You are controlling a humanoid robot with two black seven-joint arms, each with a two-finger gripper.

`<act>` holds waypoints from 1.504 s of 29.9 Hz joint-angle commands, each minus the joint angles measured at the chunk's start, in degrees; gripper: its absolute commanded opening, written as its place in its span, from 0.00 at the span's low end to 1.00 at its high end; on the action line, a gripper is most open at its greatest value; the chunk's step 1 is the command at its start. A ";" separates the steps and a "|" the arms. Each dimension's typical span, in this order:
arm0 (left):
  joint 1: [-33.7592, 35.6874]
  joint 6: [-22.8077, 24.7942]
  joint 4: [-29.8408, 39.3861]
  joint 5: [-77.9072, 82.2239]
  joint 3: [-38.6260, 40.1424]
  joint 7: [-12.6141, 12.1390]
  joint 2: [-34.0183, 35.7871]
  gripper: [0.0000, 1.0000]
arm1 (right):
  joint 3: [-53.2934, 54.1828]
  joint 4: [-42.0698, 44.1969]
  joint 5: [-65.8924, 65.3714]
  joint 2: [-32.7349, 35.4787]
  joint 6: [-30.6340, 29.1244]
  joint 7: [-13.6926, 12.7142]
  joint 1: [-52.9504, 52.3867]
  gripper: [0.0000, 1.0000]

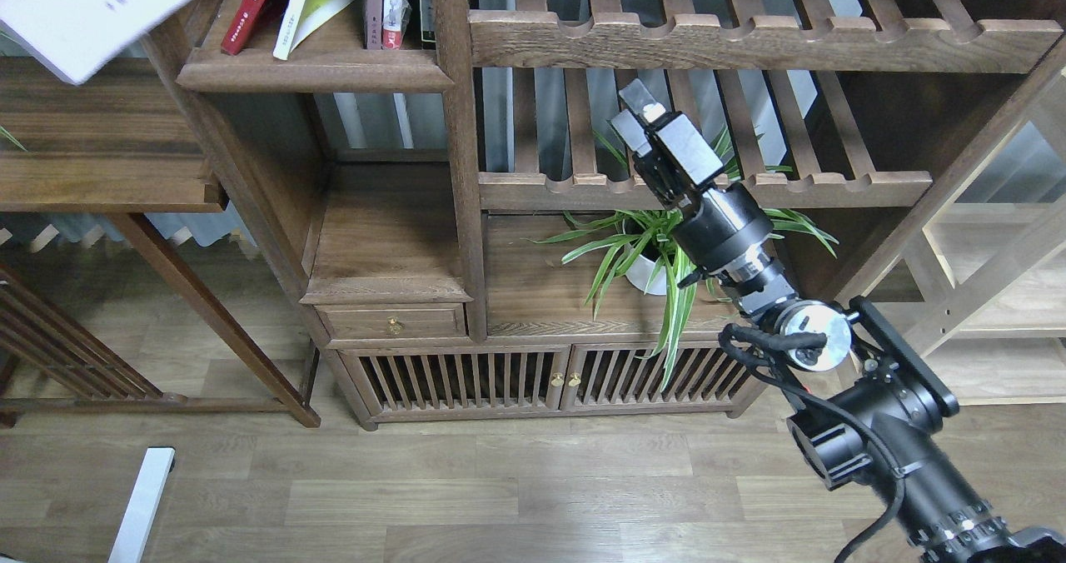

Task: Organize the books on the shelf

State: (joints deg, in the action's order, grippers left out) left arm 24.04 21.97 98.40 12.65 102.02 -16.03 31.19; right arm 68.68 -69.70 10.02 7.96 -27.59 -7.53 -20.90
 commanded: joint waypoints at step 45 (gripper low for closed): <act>31.68 -13.62 -23.94 20.22 -28.27 0.21 -0.07 0.05 | 6.47 0.09 0.44 2.68 -0.41 0.41 6.83 0.88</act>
State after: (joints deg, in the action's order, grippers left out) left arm 53.63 8.64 76.52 32.60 75.33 -16.21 31.40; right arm 74.67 -69.61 10.47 10.72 -28.00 -7.16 -14.30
